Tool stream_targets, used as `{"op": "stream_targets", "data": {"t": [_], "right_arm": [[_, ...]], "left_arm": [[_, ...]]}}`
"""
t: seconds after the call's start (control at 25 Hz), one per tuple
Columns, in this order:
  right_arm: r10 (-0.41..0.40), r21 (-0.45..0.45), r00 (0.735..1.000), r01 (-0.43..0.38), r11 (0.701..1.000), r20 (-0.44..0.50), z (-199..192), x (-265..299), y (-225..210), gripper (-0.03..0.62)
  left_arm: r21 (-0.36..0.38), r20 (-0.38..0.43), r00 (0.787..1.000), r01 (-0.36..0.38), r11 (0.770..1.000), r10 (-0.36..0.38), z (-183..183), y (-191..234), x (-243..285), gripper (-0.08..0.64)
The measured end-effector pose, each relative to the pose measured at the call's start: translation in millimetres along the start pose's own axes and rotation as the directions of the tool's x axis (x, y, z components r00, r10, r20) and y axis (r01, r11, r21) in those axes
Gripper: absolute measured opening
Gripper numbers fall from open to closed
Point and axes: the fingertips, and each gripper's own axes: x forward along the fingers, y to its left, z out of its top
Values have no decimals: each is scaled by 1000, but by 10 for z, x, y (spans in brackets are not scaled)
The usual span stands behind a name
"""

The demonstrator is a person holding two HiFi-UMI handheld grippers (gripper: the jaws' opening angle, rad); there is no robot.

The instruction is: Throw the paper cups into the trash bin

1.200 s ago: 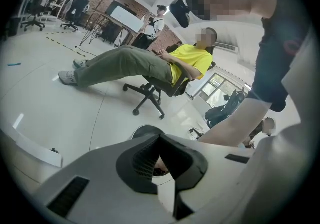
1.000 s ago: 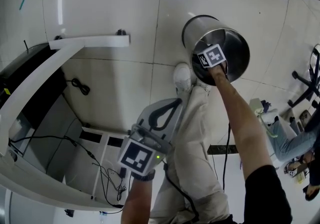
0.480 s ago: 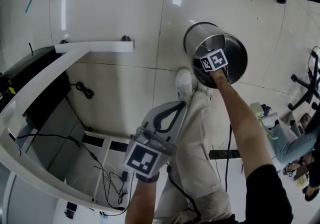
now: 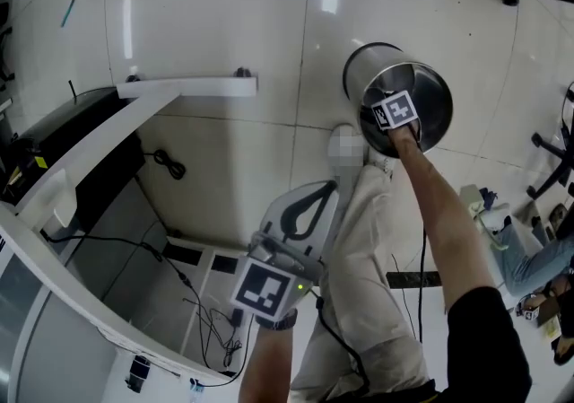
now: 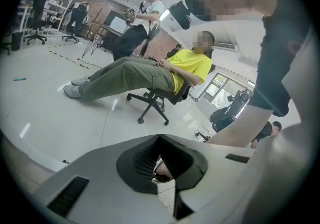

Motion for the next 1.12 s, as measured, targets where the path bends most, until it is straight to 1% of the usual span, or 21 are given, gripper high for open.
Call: {"op": "stream_targets", "data": {"t": [0.04, 0.12, 0.16, 0.2, 0.24, 0.36, 0.4, 0.44, 0.52, 0.56, 0.6, 0.64, 0.72, 0.76, 0.84, 0.96, 1.0, 1.04, 1.12], "right_arm": [[-1, -15, 1000, 1, 1000, 18, 26, -86, 31, 437], [-1, -40, 998, 4, 999, 68, 87, -310, 105, 402], [2, -47, 995, 2, 999, 98, 126, -434, 149, 401], [7, -51, 992, -1, 999, 129, 166, -558, 203, 387], [12, -54, 987, -4, 999, 158, 196, -679, 267, 372], [18, -66, 971, -2, 998, 239, 205, -1059, 471, 371], [15, -70, 962, 4, 998, 273, 203, -1210, 530, 347], [11, -75, 951, 13, 997, 309, 207, -1370, 585, 312], [1, -96, 927, 37, 995, 374, 224, -1686, 699, 300], [-2, -112, 916, 52, 992, 401, 223, -1833, 758, 266], [-4, -128, 906, 65, 990, 423, 210, -1981, 818, 217], [-1, -145, 897, 73, 987, 443, 187, -2140, 883, 154], [31, -185, 877, 67, 980, 480, 135, -2509, 1026, 24], [52, -202, 866, 57, 978, 497, 111, -2715, 1093, 6], [95, -239, 849, 38, 970, 520, 117, -3133, 1274, 3], [123, -309, 829, 63, 949, 546, 79, -3759, 1626, 3], [123, -314, 813, 77, 946, 569, 62, -3990, 1695, 3], [128, -316, 790, 87, 945, 599, 99, -4234, 1758, 3], [151, -316, 735, 90, 944, 661, 218, -4732, 1892, 3]], "left_arm": [[0, 7, 1000, -2, 1000, 2, 35, -22, -12, 5], [3, 22, 1000, 1, 1000, -1, 131, -104, -45, 5], [8, 29, 1000, 4, 1000, -4, 194, -154, -63, 5], [15, 35, 999, 8, 1000, -8, 262, -206, -82, 5], [22, 41, 999, 11, 1000, -12, 331, -260, -101, 5], [44, 47, 999, 21, 999, -23, 540, -455, -157, 5], [52, 50, 998, 26, 998, -29, 614, -526, -175, 5], [62, 56, 998, 31, 998, -34, 692, -592, -196, 5], [86, 75, 996, 36, 996, -43, 862, -712, -250, 5], [98, 84, 995, 38, 994, -46, 940, -768, -281, 5], [110, 89, 995, 41, 993, -51, 1002, -825, -311, 5], [119, 90, 994, 44, 992, -55, 1043, -885, -339, 5], [129, 77, 995, 56, 990, -66, 1076, -1025, -375, 5], [134, 68, 995, 68, 989, -78, 1092, -1106, -381, 5], [149, 64, 993, 91, 985, -102, 1176, -1257, -410, 5], [180, 40, 992, 114, 977, -123, 1266, -1495, -529, 5], [187, 28, 991, 124, 974, -132, 1315, -1588, -551, 5], [197, 25, 990, 129, 972, -137, 1409, -1669, -573, 5], [224, 28, 989, 136, 965, -146, 1629, -1853, -641, 5]]}}
